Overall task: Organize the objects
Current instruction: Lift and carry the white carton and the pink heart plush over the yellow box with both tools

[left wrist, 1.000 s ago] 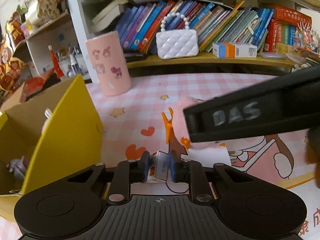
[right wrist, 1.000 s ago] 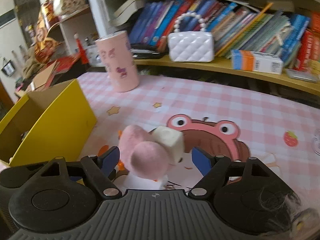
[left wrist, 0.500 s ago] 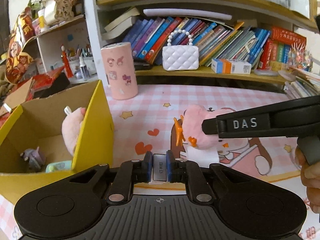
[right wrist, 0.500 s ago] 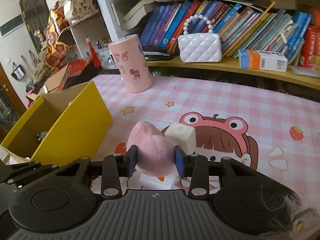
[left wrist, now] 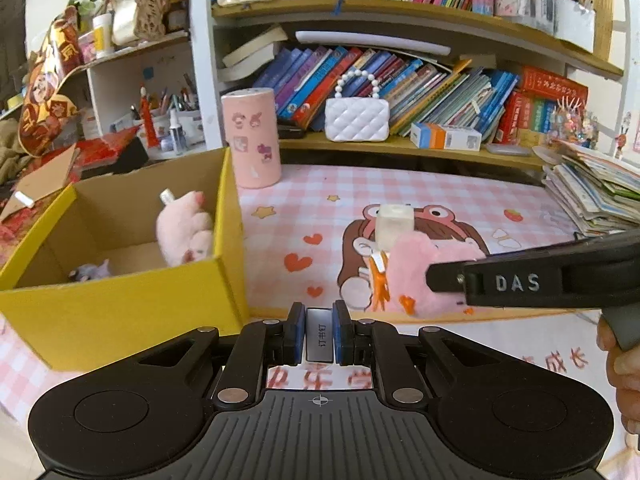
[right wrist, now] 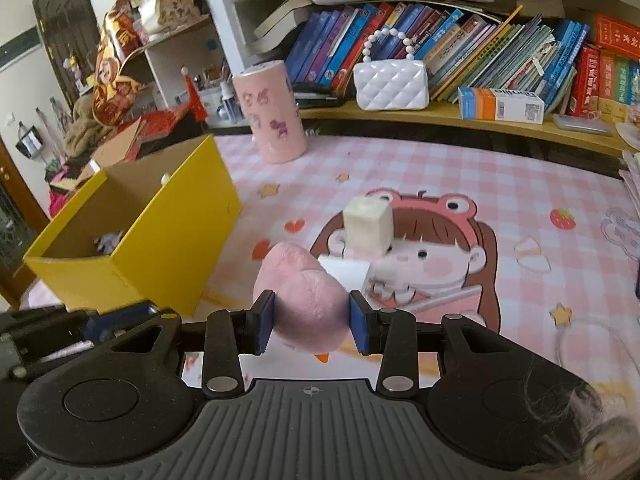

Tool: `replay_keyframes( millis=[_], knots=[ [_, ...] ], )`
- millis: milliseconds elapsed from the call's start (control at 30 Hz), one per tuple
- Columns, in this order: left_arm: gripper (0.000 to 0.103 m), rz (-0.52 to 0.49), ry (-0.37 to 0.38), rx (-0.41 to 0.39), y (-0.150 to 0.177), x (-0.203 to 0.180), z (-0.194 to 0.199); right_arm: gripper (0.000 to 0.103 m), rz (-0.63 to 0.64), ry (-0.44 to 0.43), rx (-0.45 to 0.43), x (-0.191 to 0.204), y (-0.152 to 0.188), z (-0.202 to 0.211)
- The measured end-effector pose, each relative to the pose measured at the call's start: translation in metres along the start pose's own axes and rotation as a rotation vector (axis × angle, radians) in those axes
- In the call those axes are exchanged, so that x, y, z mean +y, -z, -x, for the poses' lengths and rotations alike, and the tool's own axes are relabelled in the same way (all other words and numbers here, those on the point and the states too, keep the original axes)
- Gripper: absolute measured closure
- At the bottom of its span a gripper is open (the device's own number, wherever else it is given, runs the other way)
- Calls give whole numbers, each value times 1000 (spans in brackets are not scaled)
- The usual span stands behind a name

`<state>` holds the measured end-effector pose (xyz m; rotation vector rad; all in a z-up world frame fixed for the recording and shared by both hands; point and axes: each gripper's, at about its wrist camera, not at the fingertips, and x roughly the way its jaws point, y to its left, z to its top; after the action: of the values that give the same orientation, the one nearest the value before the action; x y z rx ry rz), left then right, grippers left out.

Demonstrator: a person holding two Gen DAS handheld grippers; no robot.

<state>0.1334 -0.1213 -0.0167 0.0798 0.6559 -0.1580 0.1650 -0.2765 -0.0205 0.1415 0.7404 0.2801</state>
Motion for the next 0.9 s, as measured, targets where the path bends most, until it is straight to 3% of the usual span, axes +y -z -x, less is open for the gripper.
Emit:
replay_keyframes(
  millis=[400,900],
  knots=[
    [90,11,12,-8,27,64,48,67,-40,73,31,63,47,37],
    [90,24,-26,-43,55,145,101,67,8,28,45,166,85,42]
  ],
)
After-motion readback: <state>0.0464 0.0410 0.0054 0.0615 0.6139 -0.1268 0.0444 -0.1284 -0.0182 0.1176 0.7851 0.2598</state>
